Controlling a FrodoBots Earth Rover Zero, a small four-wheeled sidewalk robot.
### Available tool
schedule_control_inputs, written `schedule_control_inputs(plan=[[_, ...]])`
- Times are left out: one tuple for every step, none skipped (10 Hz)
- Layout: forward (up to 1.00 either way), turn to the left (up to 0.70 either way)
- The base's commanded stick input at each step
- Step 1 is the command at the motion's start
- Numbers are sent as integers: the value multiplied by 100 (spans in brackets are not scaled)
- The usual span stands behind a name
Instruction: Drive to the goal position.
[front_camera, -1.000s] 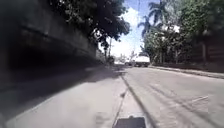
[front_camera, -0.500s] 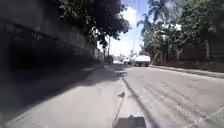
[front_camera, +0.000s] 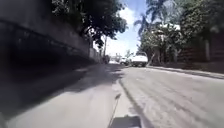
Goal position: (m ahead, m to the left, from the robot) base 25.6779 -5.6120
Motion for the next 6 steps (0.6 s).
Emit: schedule_control_inputs(plan=[[100,-3],[100,-3],[100,-1],[100,-1],[100,-1],[100,-1]])
